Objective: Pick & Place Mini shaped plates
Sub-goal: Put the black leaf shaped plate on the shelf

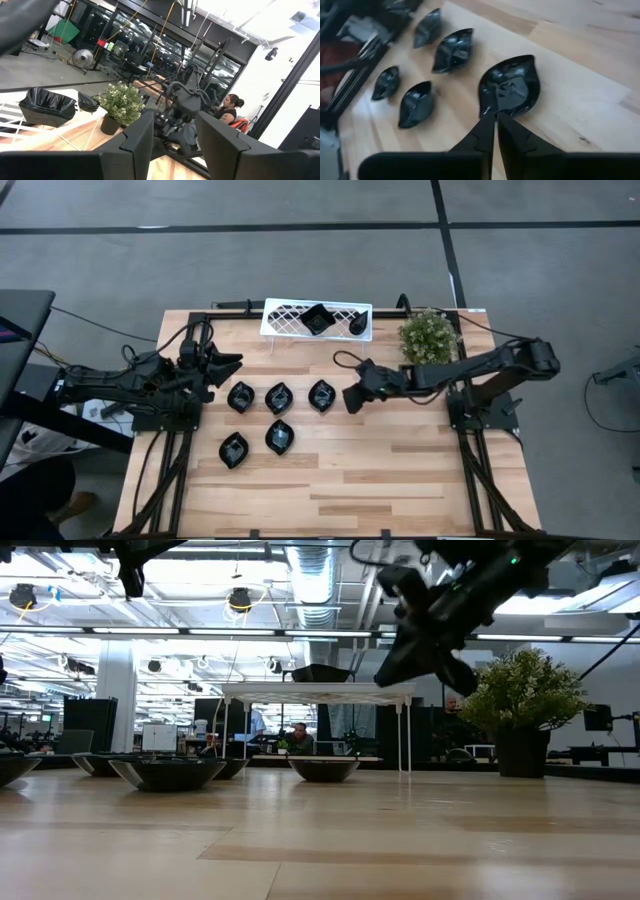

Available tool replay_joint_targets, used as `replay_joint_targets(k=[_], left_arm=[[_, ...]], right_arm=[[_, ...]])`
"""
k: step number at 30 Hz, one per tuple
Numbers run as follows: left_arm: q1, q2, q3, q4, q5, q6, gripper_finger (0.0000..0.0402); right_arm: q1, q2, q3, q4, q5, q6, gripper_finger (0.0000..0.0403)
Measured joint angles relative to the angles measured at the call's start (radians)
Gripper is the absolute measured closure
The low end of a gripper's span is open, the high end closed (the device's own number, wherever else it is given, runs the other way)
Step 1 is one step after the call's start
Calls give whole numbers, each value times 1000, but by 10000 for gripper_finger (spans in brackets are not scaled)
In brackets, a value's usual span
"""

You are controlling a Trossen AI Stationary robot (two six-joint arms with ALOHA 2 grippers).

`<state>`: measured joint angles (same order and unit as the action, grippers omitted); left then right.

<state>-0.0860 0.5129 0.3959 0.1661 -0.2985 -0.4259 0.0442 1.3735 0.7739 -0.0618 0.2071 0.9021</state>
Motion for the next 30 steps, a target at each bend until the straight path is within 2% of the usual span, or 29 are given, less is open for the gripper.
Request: replay_joint_targets(k=[4, 13, 17, 23, 30], left_arm=[[0, 0, 0, 0, 0, 3, 252], [0, 0, 0, 0, 0, 3, 252], [0, 0, 0, 0, 0, 3, 252], [0, 0, 0, 0, 0, 3, 252], [0, 0, 0, 0, 0, 3, 252]], right_arm=[[-15, 50, 14, 0, -1, 34, 359], [-15, 163, 64, 3, -4, 173, 271], [-15, 213, 88, 0, -4, 224, 248], [-15, 279, 122, -5, -4, 260, 239], [-25, 302, 133, -20, 1, 277, 252]])
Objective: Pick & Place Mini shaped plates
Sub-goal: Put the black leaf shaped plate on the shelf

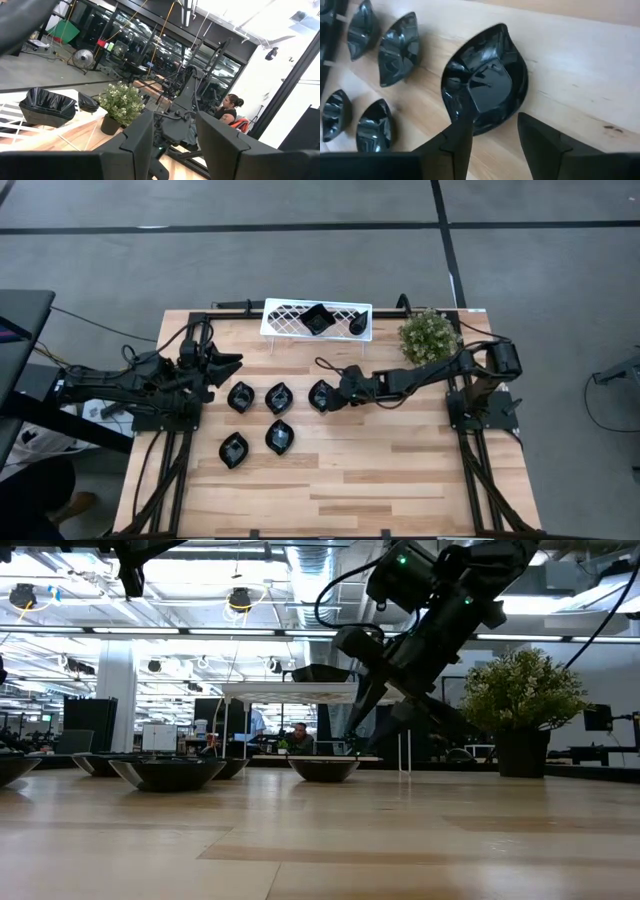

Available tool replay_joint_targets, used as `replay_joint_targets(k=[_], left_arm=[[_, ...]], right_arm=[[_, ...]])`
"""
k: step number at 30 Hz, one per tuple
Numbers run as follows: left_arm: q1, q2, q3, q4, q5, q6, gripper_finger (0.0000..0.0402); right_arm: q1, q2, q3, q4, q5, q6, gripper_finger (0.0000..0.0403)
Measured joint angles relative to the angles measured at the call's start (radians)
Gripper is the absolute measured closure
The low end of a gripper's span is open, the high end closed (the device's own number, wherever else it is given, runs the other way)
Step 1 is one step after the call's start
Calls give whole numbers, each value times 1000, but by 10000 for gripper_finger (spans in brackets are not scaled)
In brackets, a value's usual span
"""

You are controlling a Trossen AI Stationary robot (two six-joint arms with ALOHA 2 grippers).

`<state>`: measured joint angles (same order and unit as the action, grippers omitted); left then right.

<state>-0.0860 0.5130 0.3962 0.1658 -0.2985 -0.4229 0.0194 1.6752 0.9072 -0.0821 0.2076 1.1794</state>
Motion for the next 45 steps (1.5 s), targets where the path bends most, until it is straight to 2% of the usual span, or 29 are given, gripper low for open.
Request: replay_joint_targets(k=[7, 13, 36, 45], left_arm=[[0, 0, 0, 0, 0, 0, 252], [0, 0, 0, 0, 0, 0, 252], [0, 19, 1, -1, 0, 0, 252], [0, 19, 0, -1, 0, 0, 252]], right_arm=[[-17, 10, 1, -11, 0, 7, 266], [-16, 53, -1, -3, -21, 52, 261], [-46, 133, 2, 136, -27, 87, 272], [-45, 133, 2, 135, -24, 98, 313]])
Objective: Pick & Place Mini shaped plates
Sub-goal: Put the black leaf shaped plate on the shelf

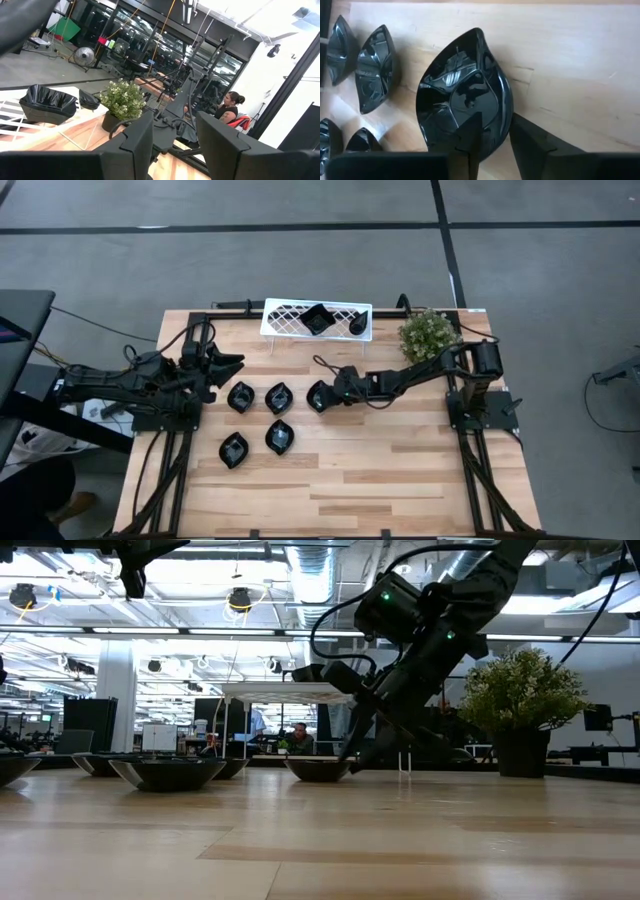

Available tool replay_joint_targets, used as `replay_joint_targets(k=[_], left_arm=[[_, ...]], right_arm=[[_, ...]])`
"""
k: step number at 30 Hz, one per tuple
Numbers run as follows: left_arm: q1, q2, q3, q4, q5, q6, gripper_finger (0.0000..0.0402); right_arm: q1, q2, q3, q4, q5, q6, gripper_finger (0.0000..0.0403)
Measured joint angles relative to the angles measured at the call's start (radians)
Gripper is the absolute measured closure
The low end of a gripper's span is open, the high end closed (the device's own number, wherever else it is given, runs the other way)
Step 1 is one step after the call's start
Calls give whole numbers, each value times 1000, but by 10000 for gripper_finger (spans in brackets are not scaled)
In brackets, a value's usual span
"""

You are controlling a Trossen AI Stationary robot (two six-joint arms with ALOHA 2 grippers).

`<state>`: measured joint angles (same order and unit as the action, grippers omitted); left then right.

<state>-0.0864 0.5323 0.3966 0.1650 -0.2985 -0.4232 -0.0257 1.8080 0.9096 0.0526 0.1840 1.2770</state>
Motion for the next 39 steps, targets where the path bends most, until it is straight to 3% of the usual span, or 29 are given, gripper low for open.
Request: replay_joint_targets(k=[11, 23, 30, 39], left_arm=[[0, 0, 0, 0, 0, 0, 252], [0, 0, 0, 1, 0, 0, 252], [0, 0, 0, 1, 0, 0, 252], [0, 0, 0, 1, 0, 0, 252]], right_arm=[[3, 0, 0, 0, 0, 5, 397], [30, -16, 0, -4, -11, -18, 398], [75, -81, 0, -3, -23, -57, 400], [143, -185, 17, 18, 35, -160, 402]])
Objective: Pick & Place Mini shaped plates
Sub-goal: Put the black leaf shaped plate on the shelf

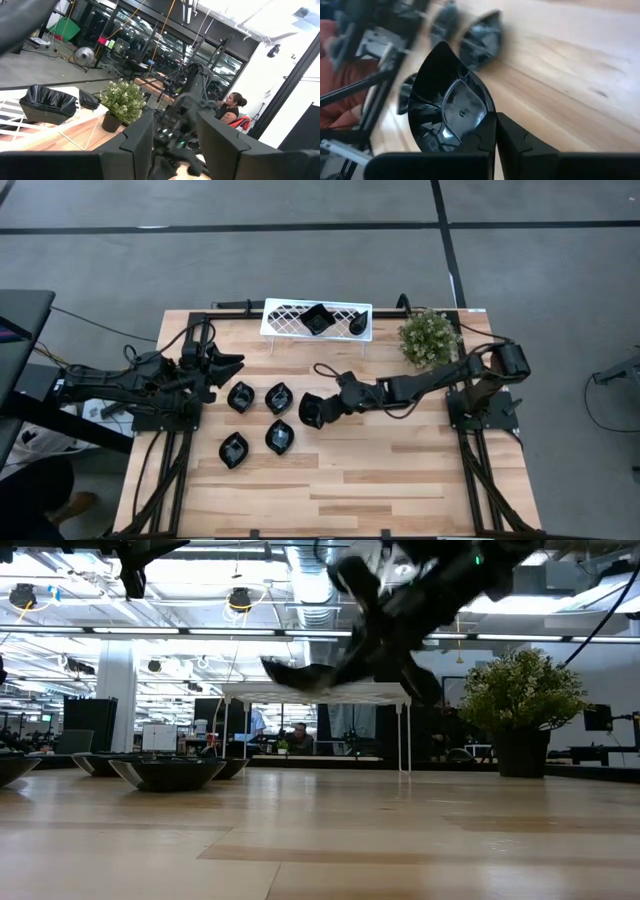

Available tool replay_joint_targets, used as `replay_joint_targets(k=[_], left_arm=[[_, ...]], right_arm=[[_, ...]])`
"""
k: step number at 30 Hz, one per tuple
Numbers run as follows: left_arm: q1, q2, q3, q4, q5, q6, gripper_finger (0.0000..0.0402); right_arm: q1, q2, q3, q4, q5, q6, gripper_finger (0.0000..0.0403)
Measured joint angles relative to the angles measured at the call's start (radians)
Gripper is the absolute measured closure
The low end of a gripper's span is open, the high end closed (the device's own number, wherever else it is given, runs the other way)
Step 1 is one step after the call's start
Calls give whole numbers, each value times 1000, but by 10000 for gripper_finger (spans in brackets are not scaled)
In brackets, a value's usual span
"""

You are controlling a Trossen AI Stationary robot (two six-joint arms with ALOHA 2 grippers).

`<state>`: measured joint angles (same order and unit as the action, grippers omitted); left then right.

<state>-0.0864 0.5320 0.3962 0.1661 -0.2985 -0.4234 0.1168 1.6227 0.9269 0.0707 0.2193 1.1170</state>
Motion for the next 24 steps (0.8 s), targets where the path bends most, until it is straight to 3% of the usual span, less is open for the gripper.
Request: replay_joint_targets(k=[8, 12, 24], left_arm=[[0, 0, 0, 0, 1, -4, 252], [0, 13, 0, -6, 51, -3, 252], [0, 246, -1, -15, 85, 1, 252]], right_arm=[[27, -21, 129, -19, 124, -246, 402], [25, -21, 192, -28, 210, -382, 402], [25, -21, 300, -67, 480, -699, 403]])
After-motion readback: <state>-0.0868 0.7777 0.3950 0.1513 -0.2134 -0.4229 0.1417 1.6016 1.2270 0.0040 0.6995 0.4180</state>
